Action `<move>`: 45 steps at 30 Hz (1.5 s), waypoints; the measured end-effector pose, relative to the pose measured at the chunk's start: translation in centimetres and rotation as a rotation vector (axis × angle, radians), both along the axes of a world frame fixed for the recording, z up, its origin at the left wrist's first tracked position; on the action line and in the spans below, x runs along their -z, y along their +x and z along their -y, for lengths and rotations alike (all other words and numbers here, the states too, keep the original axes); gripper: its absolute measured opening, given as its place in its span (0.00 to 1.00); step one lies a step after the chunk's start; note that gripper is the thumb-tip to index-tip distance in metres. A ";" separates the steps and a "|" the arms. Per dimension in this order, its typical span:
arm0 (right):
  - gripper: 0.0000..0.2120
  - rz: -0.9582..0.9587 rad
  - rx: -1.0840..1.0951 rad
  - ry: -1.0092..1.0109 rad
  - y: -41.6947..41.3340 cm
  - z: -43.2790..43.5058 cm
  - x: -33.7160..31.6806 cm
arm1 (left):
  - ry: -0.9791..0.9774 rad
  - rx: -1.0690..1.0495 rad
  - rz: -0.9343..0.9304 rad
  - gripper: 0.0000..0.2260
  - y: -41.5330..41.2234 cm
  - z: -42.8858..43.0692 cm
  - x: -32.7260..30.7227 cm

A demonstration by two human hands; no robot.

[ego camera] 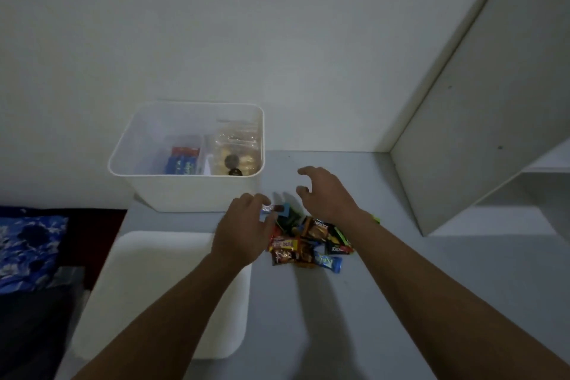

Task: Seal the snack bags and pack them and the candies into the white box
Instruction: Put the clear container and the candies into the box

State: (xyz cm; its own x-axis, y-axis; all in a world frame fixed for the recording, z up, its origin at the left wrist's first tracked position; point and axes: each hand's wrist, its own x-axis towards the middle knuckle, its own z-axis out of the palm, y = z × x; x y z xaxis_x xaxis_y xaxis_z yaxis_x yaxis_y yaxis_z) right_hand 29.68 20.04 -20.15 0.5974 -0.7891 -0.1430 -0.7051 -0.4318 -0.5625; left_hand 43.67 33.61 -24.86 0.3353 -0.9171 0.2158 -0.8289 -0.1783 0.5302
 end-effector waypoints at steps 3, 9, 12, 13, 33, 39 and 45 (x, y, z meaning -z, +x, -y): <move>0.26 -0.067 0.015 0.047 -3.0 0.8 4.4 | 0.029 0.105 0.050 0.21 -2.3 0.6 4.2; 0.34 -0.320 0.012 0.069 -5.5 2.9 12.3 | 0.228 0.119 0.234 0.33 -5.6 3.2 10.0; 0.35 -0.403 -0.025 0.039 -6.1 3.9 15.7 | 0.303 0.055 0.320 0.32 -6.4 4.1 12.5; 0.34 -0.407 -0.049 -0.010 -6.2 4.1 16.5 | 0.298 0.048 0.339 0.32 -6.5 4.3 13.2; 0.11 0.011 0.088 -0.342 -5.9 5.8 13.8 | -0.011 0.250 0.368 0.08 -3.5 7.1 10.9; 0.10 0.075 0.096 -0.300 -5.2 5.6 8.7 | -0.156 0.355 0.557 0.06 -2.2 7.1 5.7; 0.10 0.194 0.071 -0.275 -1.3 5.0 1.2 | -0.316 0.071 0.264 0.13 0.7 5.4 -3.2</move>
State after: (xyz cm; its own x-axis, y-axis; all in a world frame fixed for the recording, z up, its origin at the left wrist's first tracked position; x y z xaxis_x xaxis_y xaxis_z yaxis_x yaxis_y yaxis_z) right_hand 28.37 15.08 -21.38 0.5350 -0.8229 0.1913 -0.6302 -0.5395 -0.5584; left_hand 44.37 28.25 -21.62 0.1689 -0.8109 0.5602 -0.9480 0.0219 0.3175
